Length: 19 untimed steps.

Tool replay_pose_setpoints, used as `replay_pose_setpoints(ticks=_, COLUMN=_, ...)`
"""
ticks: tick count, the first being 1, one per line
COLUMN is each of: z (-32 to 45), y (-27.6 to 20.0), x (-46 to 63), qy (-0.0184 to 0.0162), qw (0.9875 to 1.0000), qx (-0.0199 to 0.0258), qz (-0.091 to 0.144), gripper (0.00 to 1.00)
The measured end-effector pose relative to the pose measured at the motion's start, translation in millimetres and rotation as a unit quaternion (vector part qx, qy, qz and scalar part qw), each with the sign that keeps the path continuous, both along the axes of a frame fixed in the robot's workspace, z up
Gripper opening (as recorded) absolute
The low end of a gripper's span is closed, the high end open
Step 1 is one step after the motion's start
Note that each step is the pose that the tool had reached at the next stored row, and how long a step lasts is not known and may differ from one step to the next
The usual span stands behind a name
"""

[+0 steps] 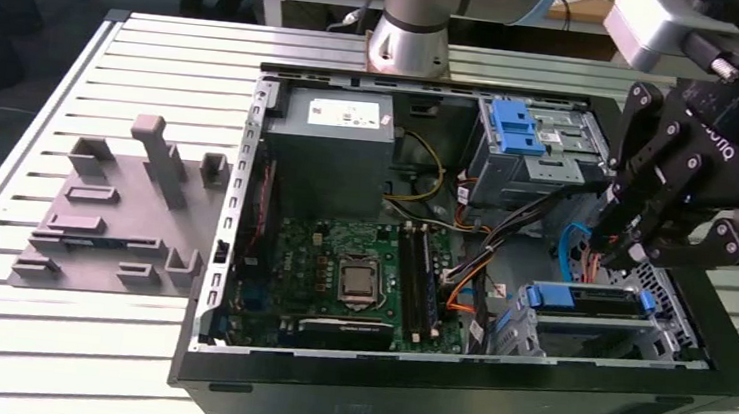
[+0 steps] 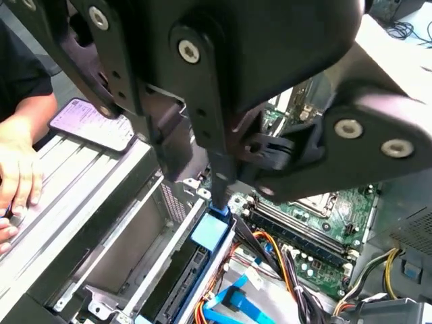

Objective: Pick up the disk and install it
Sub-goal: 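Insert the disk into the insertion slot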

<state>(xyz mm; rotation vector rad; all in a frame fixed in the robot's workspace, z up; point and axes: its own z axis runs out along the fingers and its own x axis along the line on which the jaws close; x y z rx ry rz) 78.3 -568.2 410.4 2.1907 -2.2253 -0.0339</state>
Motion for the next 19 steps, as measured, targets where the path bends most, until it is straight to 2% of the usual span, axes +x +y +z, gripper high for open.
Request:
replay_pose_setpoints(ticks=2, z=-2.9, y=0.0, x=0.0, qy=0.0000, qw=1.0000, qx=0.0000, qz=0.000, gripper=0.30)
replay_pose_setpoints(ticks=4, z=-5.5, y=0.0, x=0.0, qy=0.0000, qw=1.0000, qx=0.0000, qz=0.000, gripper=0.30)
replay_pose_setpoints(ticks=7, z=-9.9, y=0.0, x=0.2, qy=0.0000, qw=1.0000, qx=0.0000, qz=0.000, gripper=0.13)
replay_pose_setpoints(ticks=9, z=-13.1, y=0.0, x=0.3, qy=-0.0009, qw=1.0000, qx=0.0000, qz=0.000, gripper=0.11)
replay_pose_setpoints(ticks=13, z=-18.8, y=0.0, x=0.2, qy=-0.0054, qw=1.0000, qx=0.0000, qz=0.001, gripper=0.11)
replay_pose_setpoints(ticks=19, z=-29.7, y=0.0, x=0.2, qy=-0.0055, qw=1.0000, qx=0.0000, qz=0.001, gripper=0.11)
